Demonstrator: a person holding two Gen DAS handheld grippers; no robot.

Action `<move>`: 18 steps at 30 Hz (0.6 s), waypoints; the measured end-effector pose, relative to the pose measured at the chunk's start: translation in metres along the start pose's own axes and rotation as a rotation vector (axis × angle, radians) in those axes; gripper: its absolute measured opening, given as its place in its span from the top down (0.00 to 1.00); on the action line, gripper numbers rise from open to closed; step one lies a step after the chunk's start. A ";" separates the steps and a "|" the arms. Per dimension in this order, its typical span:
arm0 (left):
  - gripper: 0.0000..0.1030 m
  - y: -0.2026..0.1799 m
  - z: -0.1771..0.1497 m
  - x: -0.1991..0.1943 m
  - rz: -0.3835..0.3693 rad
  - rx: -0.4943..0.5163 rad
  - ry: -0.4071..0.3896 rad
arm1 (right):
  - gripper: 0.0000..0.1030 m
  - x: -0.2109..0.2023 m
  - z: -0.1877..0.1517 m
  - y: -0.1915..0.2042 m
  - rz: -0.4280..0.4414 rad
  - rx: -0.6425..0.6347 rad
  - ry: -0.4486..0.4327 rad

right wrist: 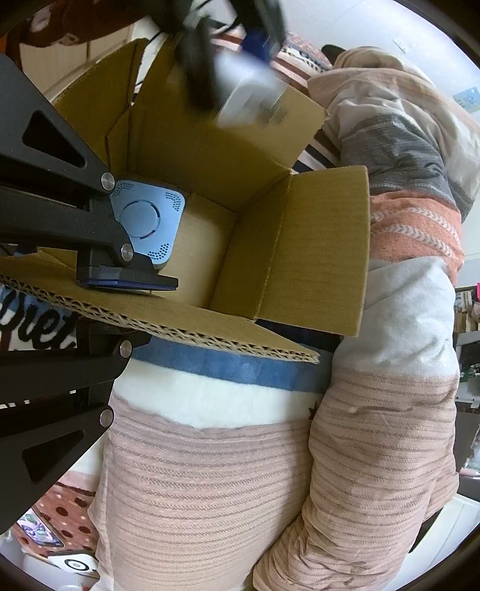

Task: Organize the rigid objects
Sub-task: 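Lower the white charger into the box and open the left tool, then grasp the clear glass perfume bottle with the left tool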

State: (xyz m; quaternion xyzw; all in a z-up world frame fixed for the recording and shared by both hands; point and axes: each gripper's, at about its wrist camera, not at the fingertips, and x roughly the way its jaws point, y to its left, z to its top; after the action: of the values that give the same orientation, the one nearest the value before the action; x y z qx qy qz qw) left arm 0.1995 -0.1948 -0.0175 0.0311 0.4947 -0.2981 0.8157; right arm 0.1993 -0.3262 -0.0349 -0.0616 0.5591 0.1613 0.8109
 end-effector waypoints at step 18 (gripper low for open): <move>0.09 0.111 -0.095 -0.094 0.255 -0.044 -0.226 | 0.92 0.006 -0.002 0.004 -0.019 -0.011 0.020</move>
State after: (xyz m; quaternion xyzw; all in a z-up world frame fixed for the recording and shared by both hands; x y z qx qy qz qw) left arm 0.1507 -0.0283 -0.0149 0.0422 0.3981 -0.1830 0.8979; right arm 0.1980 -0.3214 -0.0406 -0.0731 0.5656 0.1561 0.8065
